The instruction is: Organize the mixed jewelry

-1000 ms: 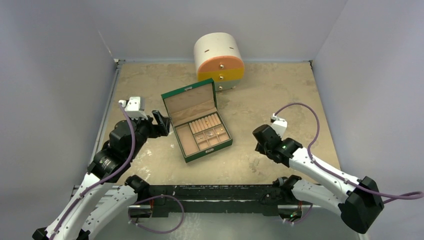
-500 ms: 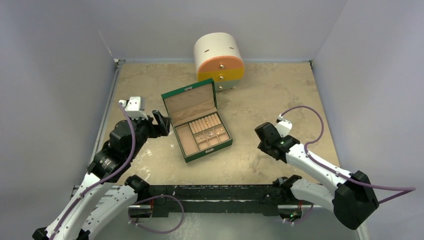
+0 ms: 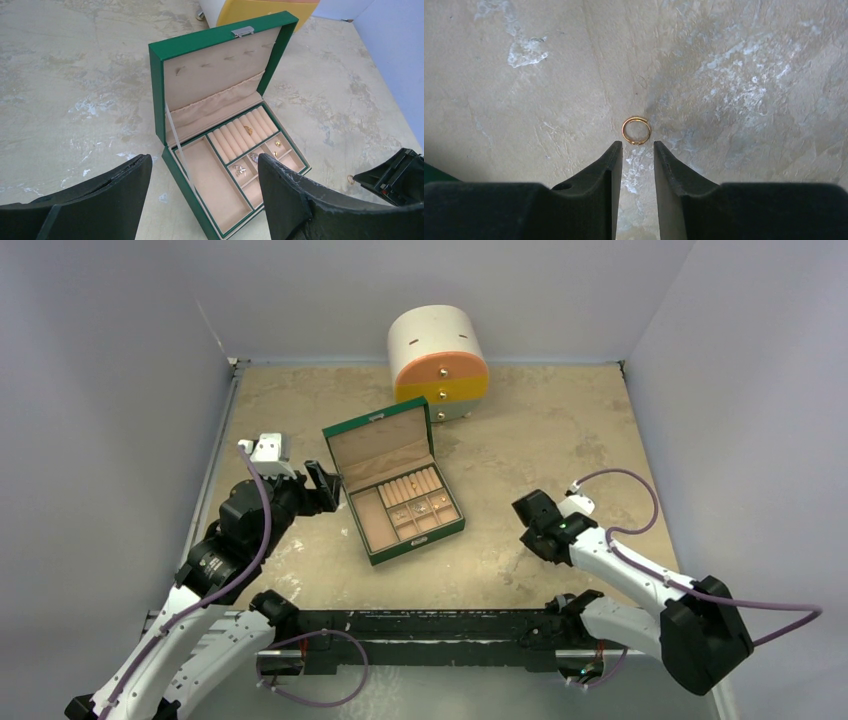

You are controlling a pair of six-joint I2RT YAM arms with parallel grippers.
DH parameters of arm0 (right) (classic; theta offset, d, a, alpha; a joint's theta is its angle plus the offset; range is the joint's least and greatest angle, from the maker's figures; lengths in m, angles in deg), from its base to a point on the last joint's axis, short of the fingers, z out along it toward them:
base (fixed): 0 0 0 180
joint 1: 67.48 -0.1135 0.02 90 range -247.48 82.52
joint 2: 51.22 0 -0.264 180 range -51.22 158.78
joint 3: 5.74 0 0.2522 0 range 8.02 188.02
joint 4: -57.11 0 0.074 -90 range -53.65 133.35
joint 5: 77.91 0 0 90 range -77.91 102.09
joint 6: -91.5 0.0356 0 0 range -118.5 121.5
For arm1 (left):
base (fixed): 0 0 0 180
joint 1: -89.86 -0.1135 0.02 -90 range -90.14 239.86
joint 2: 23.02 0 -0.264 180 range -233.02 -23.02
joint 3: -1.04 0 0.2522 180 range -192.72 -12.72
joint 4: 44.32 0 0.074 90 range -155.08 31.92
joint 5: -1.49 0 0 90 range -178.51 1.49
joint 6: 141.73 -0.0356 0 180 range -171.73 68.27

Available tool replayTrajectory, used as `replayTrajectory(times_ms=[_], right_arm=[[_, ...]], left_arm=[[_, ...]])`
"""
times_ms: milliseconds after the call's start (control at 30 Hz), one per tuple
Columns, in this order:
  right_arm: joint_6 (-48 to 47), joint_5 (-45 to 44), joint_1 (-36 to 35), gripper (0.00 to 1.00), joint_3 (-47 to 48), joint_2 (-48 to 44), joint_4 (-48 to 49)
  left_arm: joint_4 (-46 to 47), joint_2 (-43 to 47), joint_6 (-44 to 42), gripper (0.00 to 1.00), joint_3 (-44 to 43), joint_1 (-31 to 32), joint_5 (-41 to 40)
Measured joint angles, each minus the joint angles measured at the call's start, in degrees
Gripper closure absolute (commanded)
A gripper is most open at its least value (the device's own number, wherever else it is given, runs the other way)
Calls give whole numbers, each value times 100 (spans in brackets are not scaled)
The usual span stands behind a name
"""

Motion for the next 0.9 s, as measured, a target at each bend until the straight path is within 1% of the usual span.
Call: replayTrajectory(times_ms=[367,700,900], right_arm=[[568,79,17,69,-103,50,-55],[824,59,85,70,-103,50,-72],[922,52,125,71,-105,199,-66]], left_arm=[[0,0,0,23,0,0,0],[0,0,0,23,0,0,0],[0,0,0,23,0,0,0]])
